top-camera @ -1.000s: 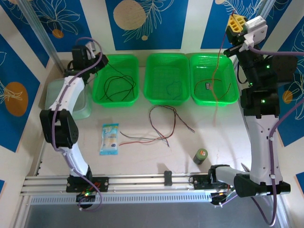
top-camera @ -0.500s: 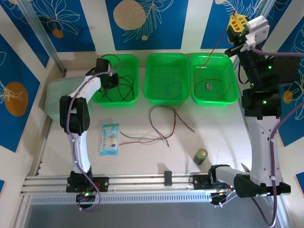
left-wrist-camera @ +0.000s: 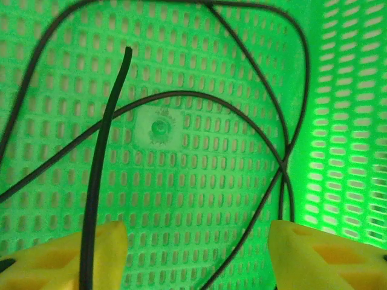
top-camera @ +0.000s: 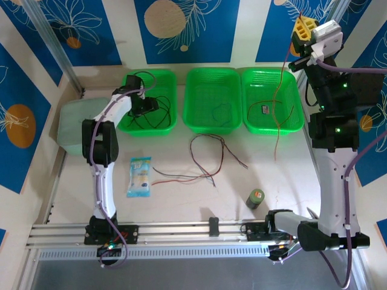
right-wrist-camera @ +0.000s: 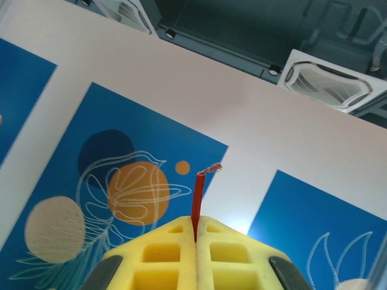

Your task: Untangle the cables

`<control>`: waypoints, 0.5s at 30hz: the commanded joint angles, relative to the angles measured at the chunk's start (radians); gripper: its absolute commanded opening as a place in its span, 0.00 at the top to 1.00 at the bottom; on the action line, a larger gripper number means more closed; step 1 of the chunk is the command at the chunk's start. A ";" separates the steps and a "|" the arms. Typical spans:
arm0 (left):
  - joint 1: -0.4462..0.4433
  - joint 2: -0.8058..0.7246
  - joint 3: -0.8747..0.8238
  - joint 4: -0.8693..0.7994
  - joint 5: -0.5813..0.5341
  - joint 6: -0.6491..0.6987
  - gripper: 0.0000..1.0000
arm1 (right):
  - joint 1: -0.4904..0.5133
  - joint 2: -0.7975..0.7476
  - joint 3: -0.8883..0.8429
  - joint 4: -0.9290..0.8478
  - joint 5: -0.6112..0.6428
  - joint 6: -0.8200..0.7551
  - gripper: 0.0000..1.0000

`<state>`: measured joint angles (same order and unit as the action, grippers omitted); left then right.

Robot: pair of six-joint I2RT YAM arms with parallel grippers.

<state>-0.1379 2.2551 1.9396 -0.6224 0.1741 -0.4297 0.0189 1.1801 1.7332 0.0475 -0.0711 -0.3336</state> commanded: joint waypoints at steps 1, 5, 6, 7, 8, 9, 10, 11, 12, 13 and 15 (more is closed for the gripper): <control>-0.002 -0.124 0.057 -0.025 -0.057 0.042 0.35 | -0.037 0.037 0.031 0.020 0.066 -0.056 1.00; -0.002 -0.191 0.097 -0.060 -0.135 0.092 0.30 | -0.104 0.089 0.074 0.030 0.061 0.007 1.00; -0.002 -0.197 0.119 -0.082 -0.158 0.111 0.28 | -0.118 0.106 0.093 0.027 0.057 0.028 1.00; -0.002 -0.197 0.145 -0.105 -0.176 0.132 0.26 | -0.126 0.118 0.111 0.025 0.056 0.042 1.00; -0.002 -0.187 0.180 -0.142 -0.196 0.158 0.24 | -0.133 0.132 0.129 0.022 0.051 0.056 1.00; -0.001 -0.170 0.225 -0.186 -0.216 0.179 0.23 | -0.135 0.143 0.144 0.023 0.049 0.064 1.00; -0.003 -0.155 0.263 -0.221 -0.234 0.201 0.22 | -0.135 0.150 0.157 0.023 0.046 0.069 1.00; -0.004 -0.141 0.298 -0.256 -0.255 0.218 0.20 | -0.137 0.162 0.170 0.022 0.045 0.071 1.00; -0.004 -0.138 0.312 -0.273 -0.267 0.227 0.19 | -0.137 0.172 0.181 0.021 0.045 0.071 1.00; -0.003 -0.147 0.303 -0.265 -0.263 0.229 0.18 | -0.138 0.180 0.192 0.020 0.045 0.070 1.00; -0.006 -0.194 0.246 -0.208 -0.224 0.220 0.17 | -0.142 0.209 0.222 0.020 0.045 0.070 1.00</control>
<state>-0.1379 2.0895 2.2208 -0.7769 -0.0326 -0.2516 -0.1165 1.3739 1.8969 0.0429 -0.0410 -0.2871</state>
